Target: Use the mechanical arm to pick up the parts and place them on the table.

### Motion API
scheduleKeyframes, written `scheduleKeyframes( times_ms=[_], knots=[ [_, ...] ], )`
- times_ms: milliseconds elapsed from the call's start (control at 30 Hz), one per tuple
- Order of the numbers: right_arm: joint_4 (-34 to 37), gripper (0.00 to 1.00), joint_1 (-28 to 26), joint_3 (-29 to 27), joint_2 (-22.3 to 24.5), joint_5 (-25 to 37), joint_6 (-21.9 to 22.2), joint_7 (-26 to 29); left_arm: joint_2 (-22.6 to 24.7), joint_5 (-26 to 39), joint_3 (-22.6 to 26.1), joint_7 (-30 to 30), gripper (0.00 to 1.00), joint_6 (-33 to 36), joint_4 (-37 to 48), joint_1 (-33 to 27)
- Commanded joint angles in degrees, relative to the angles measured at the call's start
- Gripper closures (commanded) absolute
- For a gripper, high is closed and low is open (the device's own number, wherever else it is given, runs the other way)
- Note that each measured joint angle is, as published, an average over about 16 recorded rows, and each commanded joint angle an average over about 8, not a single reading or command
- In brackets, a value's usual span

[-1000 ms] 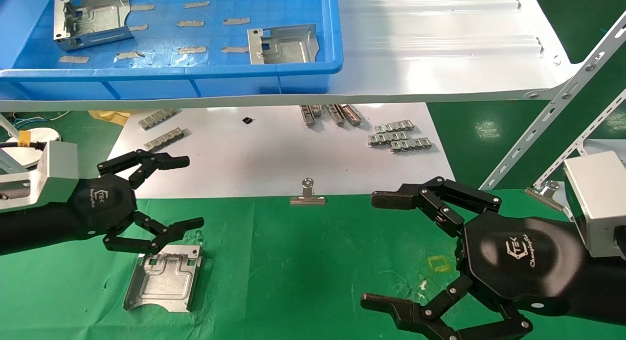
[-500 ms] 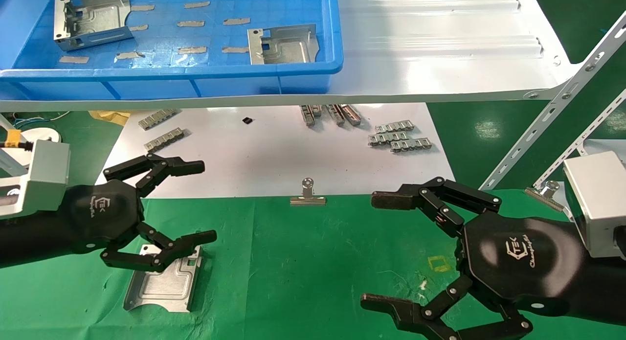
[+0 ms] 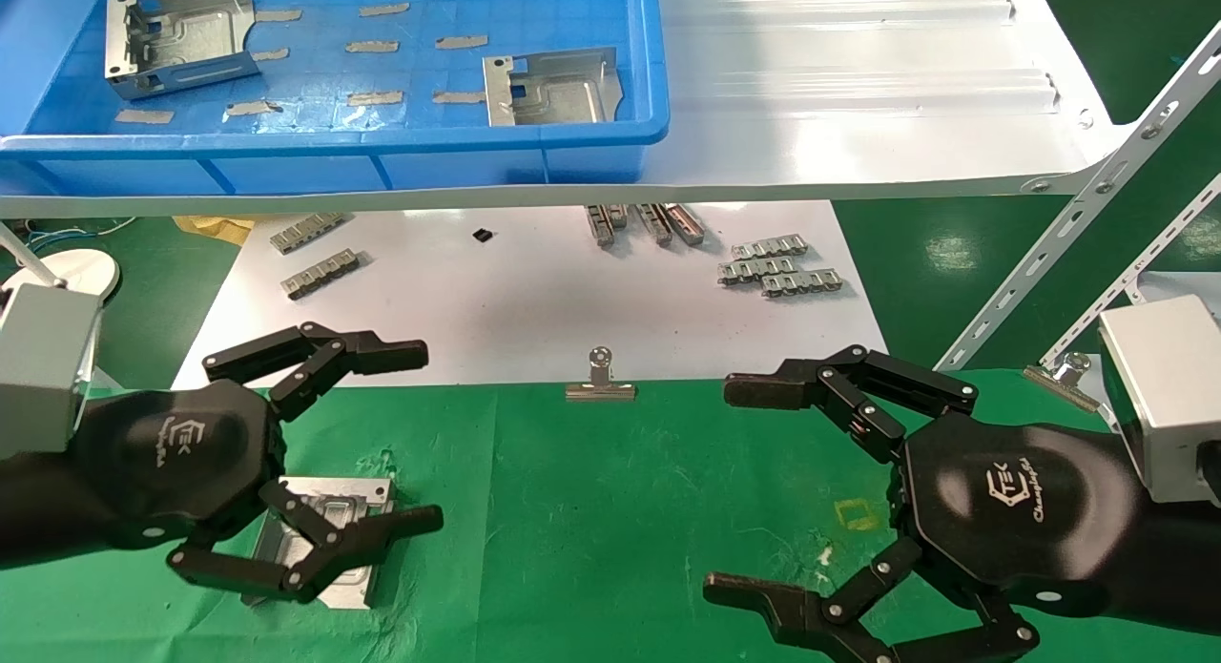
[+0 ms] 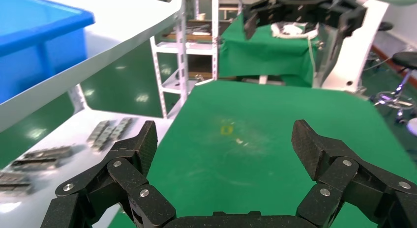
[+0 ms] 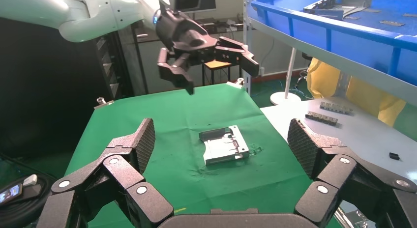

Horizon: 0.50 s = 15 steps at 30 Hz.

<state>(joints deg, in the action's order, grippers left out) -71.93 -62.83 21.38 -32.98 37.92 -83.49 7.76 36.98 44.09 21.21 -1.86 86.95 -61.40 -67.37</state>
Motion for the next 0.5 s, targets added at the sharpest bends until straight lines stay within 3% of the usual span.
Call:
scheduleKeyframes(
  times_ms=[33,500],
  knots=[
    [0.0,0.00,0.0,0.0,0.0,0.0,0.0,0.0,-0.3,-0.4,-0.9,-1.5,0.00,-0.2,-2.1,1.0],
    [0.0,0.00,0.0,0.0,0.0,0.0,0.0,0.0,-2.1,-2.4,-5.6,-9.4,0.00,-1.3,-13.3,6.3]
  ],
)
